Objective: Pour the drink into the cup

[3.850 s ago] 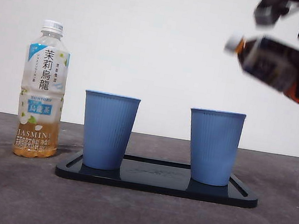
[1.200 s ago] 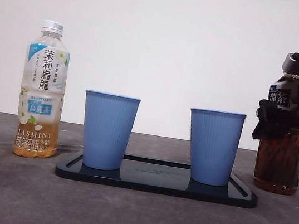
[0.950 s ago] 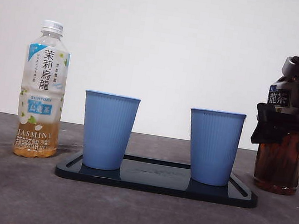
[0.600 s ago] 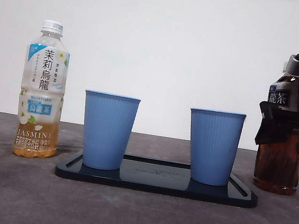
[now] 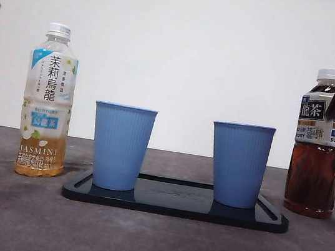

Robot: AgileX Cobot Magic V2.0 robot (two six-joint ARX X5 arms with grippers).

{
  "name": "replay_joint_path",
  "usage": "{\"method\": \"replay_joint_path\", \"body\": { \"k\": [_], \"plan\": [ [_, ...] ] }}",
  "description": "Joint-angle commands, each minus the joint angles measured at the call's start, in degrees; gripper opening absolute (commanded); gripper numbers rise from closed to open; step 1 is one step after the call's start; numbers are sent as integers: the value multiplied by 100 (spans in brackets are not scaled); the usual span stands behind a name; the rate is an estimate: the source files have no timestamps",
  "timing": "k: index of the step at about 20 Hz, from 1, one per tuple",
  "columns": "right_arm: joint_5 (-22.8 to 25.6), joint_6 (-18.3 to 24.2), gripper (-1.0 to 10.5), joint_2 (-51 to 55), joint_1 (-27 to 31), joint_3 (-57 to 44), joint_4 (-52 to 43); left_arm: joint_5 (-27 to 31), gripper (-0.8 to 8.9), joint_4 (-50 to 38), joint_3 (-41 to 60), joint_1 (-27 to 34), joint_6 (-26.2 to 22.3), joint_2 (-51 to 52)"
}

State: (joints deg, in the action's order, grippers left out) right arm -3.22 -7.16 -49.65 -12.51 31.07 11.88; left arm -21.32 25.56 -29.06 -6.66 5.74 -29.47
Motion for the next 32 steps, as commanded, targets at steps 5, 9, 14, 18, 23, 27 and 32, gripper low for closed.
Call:
{"method": "replay_joint_path", "body": {
  "k": [5,9,14,18,23,27,32],
  "plan": [
    [-20,-728,486,1720,-656,81,901,461,631,-1471,356,-555,160,-1010],
    [-22,-898,486,2437,-813,83,1283,946,631,-2387,374,-855,87,-2037],
    [-26,-911,486,2981,-815,87,1445,1147,630,-3598,374,-918,-37,-3362],
    [-107,-905,486,3119,-815,87,1440,1346,627,-4454,372,-918,-94,-4087],
    [-140,-892,486,3117,-815,87,1434,1449,626,-5121,372,-916,-205,-4656],
    [-131,-866,486,3117,-815,87,1434,1506,625,-5687,372,-911,-208,-5029],
    [-129,-848,486,3119,-815,87,1436,1554,621,-6223,363,-911,-208,-5386]
  ]
}}
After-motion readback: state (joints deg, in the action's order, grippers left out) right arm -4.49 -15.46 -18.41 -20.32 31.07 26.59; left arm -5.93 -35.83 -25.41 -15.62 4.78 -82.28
